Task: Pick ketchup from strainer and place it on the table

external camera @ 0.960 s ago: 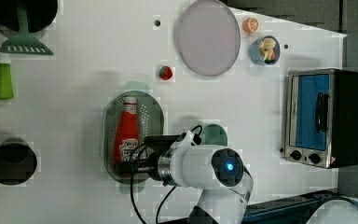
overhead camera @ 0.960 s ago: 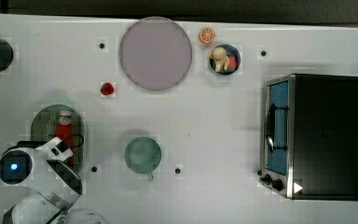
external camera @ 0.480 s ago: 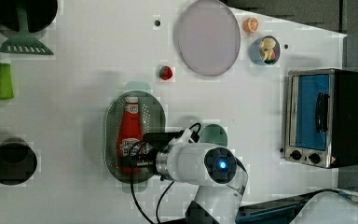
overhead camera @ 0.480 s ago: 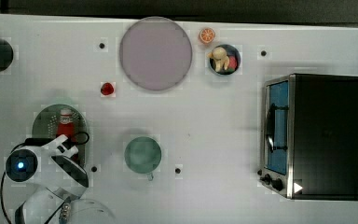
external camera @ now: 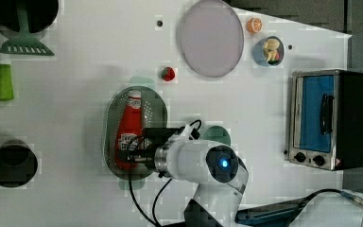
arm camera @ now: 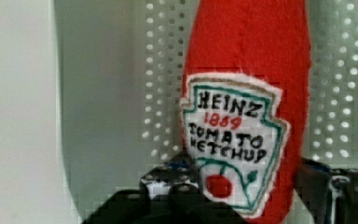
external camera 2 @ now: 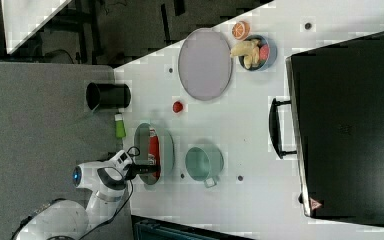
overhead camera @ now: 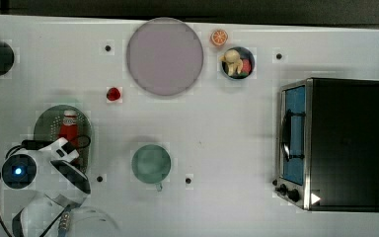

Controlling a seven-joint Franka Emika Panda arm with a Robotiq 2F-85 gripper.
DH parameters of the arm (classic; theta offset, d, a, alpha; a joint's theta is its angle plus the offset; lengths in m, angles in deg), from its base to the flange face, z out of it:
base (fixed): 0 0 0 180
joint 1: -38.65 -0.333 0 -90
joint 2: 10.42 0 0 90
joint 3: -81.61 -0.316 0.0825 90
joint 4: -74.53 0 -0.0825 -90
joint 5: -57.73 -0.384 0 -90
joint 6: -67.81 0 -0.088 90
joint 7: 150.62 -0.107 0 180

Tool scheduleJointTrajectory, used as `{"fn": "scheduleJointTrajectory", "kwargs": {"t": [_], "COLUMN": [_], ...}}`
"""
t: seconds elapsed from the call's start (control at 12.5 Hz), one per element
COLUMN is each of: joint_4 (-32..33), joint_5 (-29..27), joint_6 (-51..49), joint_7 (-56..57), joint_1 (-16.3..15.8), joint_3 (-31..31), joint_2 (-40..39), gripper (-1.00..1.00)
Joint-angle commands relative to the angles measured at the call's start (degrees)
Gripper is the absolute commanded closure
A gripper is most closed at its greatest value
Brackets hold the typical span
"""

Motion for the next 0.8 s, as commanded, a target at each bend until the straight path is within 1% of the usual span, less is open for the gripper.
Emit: {"fn": "scheduleJointTrajectory", "kwargs": {"t": [0.08,0.24,0.4,0.56,0.64,0.8], "joint_4": [0.5,0.4,-0.9,-3.1,-4.3,-7.2], "joint_5": [-1.4,-5.9,-13.5,-20.0,-21.8,-23.7], "joint_6": [-2.3,-8.3,-15.2,-21.6,-24.7,-30.7], "joint_7": [-2.9,-2.9,-2.3,3.0,6.5,13.1], "joint_1": [0.5,1.9,3.3,4.5,5.2,7.0], "joint_3": [-2.8,-4.6,-6.1,-6.1,-5.7,-4.4], "joint_2": [8.0,13.1,18.1,22.3,24.0,26.6], "gripper": [-0.22,-0.22,-0.22,-0.22,-0.22,-0.22]}}
